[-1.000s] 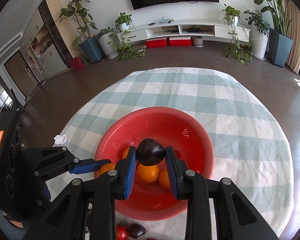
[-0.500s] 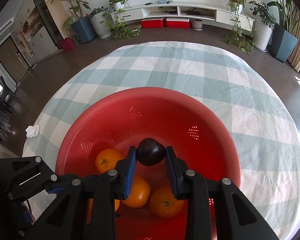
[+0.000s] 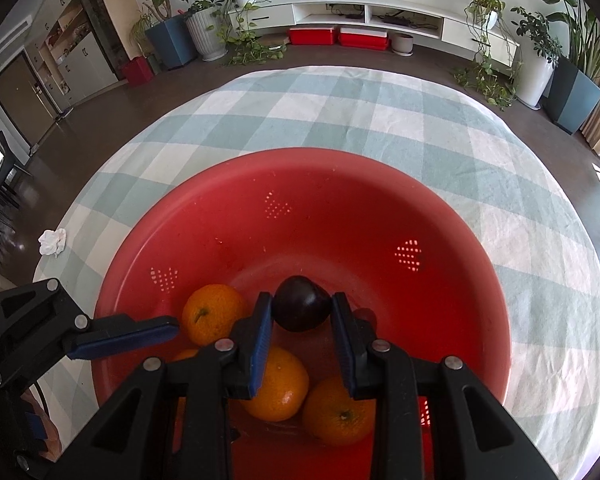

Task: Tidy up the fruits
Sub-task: 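Carry the orange and plum over the red bowl and open both grippers, then move the left gripper to a red tomato and close on it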

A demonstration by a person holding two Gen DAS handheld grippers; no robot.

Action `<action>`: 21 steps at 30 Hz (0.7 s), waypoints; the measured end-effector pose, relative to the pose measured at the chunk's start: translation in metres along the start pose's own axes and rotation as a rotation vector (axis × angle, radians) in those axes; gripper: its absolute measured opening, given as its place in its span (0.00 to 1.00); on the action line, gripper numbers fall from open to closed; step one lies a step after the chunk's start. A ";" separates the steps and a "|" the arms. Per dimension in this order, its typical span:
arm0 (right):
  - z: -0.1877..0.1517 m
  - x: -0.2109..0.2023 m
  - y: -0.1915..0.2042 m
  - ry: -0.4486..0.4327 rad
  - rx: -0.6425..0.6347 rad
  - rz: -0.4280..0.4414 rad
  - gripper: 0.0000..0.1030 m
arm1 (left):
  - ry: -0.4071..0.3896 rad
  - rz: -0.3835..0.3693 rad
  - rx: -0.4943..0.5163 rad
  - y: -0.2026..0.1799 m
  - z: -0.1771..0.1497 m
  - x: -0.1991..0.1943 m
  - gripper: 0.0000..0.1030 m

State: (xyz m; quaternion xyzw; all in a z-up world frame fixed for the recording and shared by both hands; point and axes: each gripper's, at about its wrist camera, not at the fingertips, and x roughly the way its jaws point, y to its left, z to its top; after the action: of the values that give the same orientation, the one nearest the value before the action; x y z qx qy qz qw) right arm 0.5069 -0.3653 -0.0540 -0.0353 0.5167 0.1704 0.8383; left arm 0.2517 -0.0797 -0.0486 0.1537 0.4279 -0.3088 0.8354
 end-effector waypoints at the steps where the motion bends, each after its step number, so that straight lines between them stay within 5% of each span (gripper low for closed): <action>1: 0.000 0.000 0.000 0.000 0.003 0.001 0.32 | -0.001 0.000 0.000 0.000 0.000 -0.001 0.49; 5: -0.001 -0.001 0.000 0.003 0.007 0.006 0.33 | -0.012 0.000 -0.011 0.003 -0.001 -0.007 0.54; 9: -0.003 -0.016 0.000 -0.026 0.026 0.006 0.53 | -0.057 0.004 -0.040 0.007 -0.003 -0.020 0.64; 13: -0.010 -0.048 -0.001 -0.095 0.033 0.016 0.55 | -0.103 0.008 -0.076 0.009 -0.011 -0.041 0.70; 21: -0.074 -0.126 -0.015 -0.258 0.099 0.051 0.67 | -0.134 -0.025 -0.124 -0.006 -0.055 -0.070 0.83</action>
State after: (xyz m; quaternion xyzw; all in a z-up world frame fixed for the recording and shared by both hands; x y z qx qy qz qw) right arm 0.3972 -0.4285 0.0200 0.0414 0.4131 0.1692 0.8939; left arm 0.1832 -0.0286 -0.0240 0.0754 0.3910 -0.3017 0.8663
